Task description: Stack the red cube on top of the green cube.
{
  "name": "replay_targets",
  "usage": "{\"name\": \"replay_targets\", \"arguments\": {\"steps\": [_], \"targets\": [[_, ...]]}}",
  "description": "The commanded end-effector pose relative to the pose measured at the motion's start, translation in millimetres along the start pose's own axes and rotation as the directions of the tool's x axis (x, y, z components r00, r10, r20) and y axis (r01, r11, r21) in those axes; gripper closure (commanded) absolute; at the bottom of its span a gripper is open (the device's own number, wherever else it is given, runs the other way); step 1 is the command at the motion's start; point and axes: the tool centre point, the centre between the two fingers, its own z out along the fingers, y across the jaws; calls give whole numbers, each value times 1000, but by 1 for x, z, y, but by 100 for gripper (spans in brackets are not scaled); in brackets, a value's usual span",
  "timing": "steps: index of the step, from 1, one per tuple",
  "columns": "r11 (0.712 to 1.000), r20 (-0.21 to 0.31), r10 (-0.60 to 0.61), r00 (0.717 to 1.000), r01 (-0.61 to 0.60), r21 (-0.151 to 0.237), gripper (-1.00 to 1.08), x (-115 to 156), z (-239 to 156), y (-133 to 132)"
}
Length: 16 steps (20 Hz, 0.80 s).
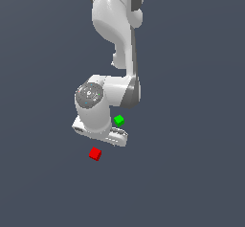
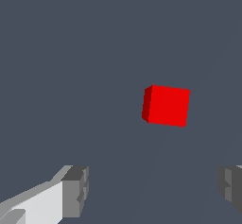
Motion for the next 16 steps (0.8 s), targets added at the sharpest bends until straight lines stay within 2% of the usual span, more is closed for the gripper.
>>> {"name": "replay_targets", "arguments": {"steps": [1,8,16], "targets": [[999,0,33,999,-33,2,-92,12,8,8],[996,0,94,996,-94,5,-92,33,24,23],[993,0,121,993,-121,6,-92,43,30,31]]}}
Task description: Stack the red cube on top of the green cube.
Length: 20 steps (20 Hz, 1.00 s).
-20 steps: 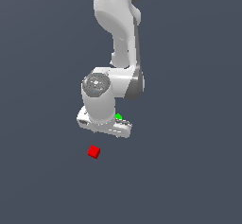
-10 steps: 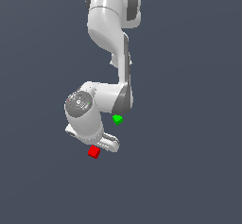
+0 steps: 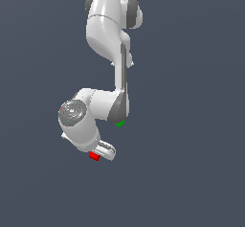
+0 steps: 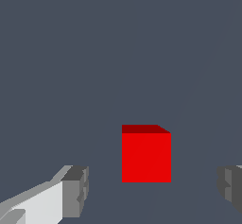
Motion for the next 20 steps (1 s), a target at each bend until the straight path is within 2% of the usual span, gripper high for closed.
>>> {"name": "replay_targets", "arguments": {"steps": [1,6,15,20], "targets": [[1000,0,4,1000,-4,0,-92,2,1,1],[1000,0,3,1000,-3,0,-92,1,4,0],[1000,0,4,1000,-4,1,-92,0,46,1],[1000,0,4,1000,-4,1,-92,2,52,1]]}}
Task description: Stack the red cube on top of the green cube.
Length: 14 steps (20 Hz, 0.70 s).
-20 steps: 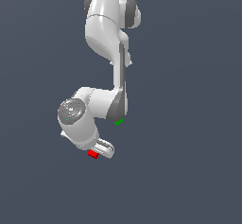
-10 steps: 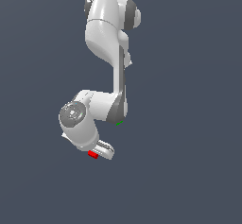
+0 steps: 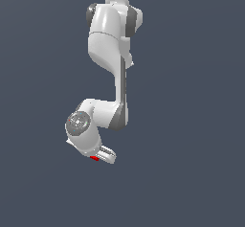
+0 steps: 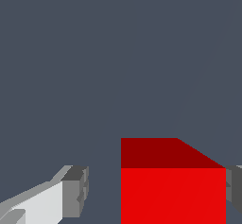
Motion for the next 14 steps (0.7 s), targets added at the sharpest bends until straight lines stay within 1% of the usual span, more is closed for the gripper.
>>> {"name": "replay_targets", "arguments": {"steps": [1,2,3,14], "targets": [[1000,-2,0,1000,0,1,-92,1,-1,0],[1000,-2,0,1000,0,1,-92,2,-1,0],[1000,-2,0,1000,0,1,108,2,-1,0],[1000,-2,0,1000,0,0,108,1,-1,0]]}}
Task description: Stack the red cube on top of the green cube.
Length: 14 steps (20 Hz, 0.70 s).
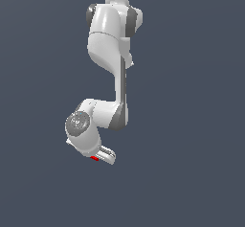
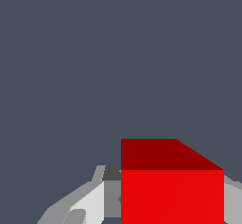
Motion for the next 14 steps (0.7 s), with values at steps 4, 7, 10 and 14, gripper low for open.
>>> {"name": "replay_targets", "arguments": {"steps": [4,7,10,14], "targets": [[1000,0,0,1000,0,0,108,0,-7,0],[1000,0,0,1000,0,0,108,-1,-20,0],[1000,0,0,1000,0,0,108,-1,-40,0],[1000,-1,0,1000,0,0,108,-1,-71,1]]}}
